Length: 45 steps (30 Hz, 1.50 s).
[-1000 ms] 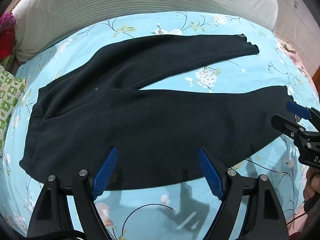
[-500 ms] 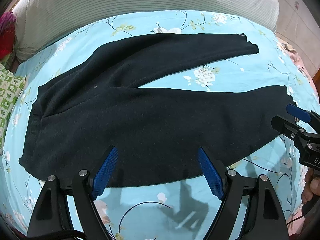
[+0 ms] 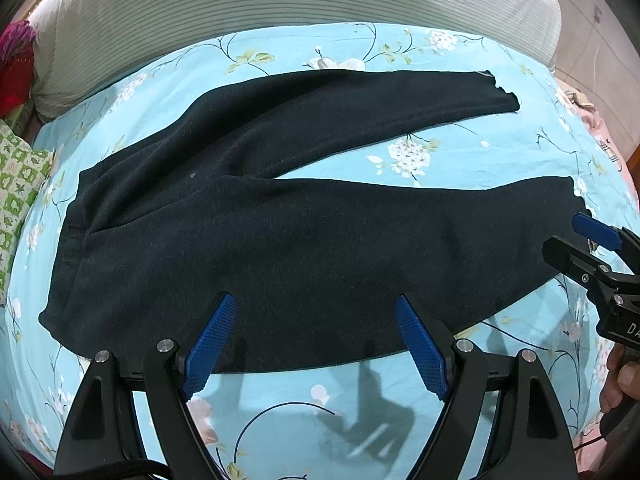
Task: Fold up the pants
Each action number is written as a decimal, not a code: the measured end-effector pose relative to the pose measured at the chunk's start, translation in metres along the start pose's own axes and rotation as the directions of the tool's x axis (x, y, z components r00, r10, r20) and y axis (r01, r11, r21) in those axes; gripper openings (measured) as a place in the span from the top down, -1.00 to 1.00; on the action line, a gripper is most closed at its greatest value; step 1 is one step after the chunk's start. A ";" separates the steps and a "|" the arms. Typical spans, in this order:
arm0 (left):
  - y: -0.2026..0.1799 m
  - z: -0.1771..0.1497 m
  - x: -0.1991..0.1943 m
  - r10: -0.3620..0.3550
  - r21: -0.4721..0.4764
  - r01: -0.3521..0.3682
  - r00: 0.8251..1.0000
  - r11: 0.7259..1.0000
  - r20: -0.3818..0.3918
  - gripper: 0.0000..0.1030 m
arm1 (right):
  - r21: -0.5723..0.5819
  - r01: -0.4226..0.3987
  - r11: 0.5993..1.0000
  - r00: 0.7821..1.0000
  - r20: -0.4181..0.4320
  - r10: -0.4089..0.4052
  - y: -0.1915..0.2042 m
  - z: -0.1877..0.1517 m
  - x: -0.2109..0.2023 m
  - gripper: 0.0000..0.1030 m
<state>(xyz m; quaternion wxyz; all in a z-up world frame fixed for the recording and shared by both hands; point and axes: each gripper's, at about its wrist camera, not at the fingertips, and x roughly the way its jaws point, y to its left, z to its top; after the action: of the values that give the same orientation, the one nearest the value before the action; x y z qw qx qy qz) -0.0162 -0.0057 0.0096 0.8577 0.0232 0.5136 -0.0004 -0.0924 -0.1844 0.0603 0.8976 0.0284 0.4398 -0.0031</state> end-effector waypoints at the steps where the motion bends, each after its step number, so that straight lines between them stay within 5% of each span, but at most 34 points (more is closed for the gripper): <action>1: 0.000 0.000 0.000 0.002 0.002 -0.002 1.000 1.000 0.000 -0.61 | 0.001 -0.001 1.000 1.000 0.000 0.001 0.001 0.000 0.000 -0.74; 45: 0.001 0.021 0.015 -0.002 -0.009 0.002 1.000 1.000 -0.024 -0.61 | 0.045 -0.013 0.999 0.999 -0.032 0.015 -0.018 0.009 0.015 -0.74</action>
<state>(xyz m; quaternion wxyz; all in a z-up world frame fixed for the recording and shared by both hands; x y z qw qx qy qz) 0.0100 -0.0050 0.0064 0.8517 0.0190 0.5237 0.0011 -0.0763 -0.2025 0.0533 0.8897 0.0516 0.4537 -0.0063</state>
